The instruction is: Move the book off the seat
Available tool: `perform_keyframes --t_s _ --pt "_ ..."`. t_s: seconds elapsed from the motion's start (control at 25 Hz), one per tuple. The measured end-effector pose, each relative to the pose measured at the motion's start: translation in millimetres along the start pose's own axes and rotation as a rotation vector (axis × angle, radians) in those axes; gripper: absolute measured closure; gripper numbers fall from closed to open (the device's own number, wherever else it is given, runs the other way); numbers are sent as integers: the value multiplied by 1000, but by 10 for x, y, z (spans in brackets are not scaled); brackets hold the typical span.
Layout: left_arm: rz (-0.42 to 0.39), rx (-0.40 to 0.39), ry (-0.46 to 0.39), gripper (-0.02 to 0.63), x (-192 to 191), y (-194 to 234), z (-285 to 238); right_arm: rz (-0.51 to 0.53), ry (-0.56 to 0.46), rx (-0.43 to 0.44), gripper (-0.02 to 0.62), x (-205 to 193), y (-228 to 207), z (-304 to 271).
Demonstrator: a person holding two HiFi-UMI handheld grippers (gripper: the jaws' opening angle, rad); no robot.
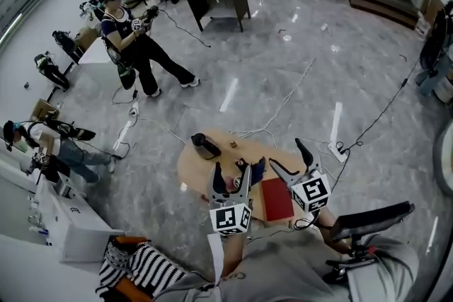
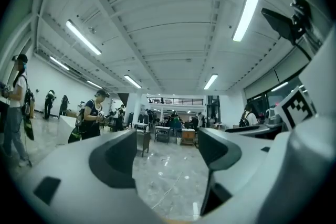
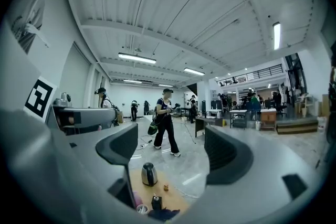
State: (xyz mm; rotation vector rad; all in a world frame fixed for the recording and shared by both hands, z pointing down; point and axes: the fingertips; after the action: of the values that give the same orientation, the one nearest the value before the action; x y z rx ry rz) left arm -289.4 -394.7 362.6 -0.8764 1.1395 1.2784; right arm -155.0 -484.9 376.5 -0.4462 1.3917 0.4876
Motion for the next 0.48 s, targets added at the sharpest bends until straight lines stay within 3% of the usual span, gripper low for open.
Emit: perform_keyframes --t_s 0.12,0.24,0.48 --pt "29 0 1 249 -64 92 22 20 12 7 193 -53 58 -79" --pt "-22 7 23 249 -52 91 142 -10 2 29 193 -30 164 -85" --pt "-125 235 -17 249 235 273 594 -52 -47 269 193 21 737 -208"
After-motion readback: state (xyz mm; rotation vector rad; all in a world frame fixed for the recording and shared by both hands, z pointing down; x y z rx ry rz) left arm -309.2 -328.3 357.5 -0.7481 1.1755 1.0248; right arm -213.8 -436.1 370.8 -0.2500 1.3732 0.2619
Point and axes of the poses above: the fingertips, and each gripper's own axes: z backward along the fingers, y to its left, x out of its top, and after that the axes turned 9 degrees about -y, right-handed
